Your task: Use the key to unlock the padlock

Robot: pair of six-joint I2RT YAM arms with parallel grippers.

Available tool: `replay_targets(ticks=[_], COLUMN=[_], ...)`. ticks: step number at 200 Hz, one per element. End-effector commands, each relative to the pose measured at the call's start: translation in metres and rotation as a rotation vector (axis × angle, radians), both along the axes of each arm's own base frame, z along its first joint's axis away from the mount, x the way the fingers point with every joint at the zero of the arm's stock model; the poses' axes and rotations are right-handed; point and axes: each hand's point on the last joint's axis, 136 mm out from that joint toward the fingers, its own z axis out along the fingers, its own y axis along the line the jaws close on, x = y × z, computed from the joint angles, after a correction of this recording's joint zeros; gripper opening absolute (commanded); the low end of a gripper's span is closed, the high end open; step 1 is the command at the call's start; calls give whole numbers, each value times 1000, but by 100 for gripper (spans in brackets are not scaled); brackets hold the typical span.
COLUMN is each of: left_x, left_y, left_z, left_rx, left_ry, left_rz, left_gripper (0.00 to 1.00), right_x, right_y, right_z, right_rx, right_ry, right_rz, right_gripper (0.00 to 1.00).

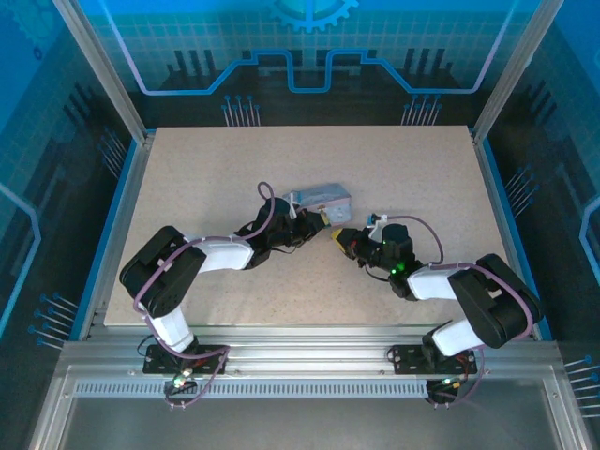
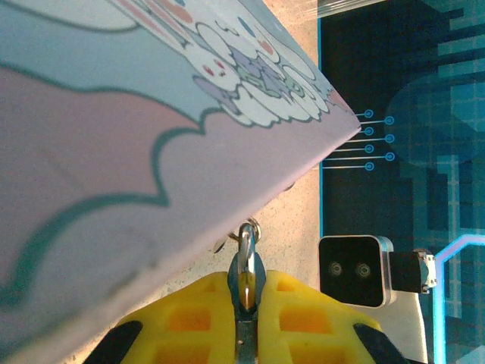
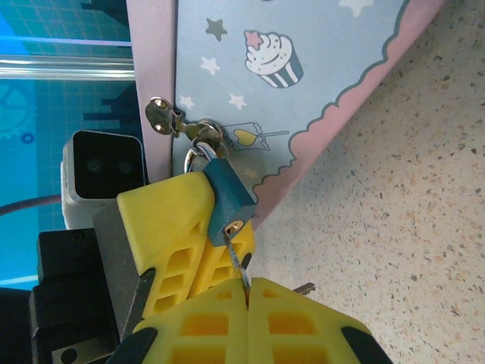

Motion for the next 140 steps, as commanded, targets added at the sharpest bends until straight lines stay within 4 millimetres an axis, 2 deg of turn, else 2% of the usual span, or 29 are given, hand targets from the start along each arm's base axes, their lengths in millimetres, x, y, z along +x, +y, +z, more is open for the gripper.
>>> replay_targets(ticks=[1, 140], left_x=[2, 1], left_y=[0, -1], left_z=[3, 1], left_rx=[-27, -42], left_ry=[-14, -12], left_rz=[-6, -5], left_gripper=[0, 0], right_x=[0, -1], right_y=[0, 0], right_z=[2, 6], right_rx=[11, 2], right_ry=[-21, -42], right_rz=[-31, -90], right_gripper=[0, 0])
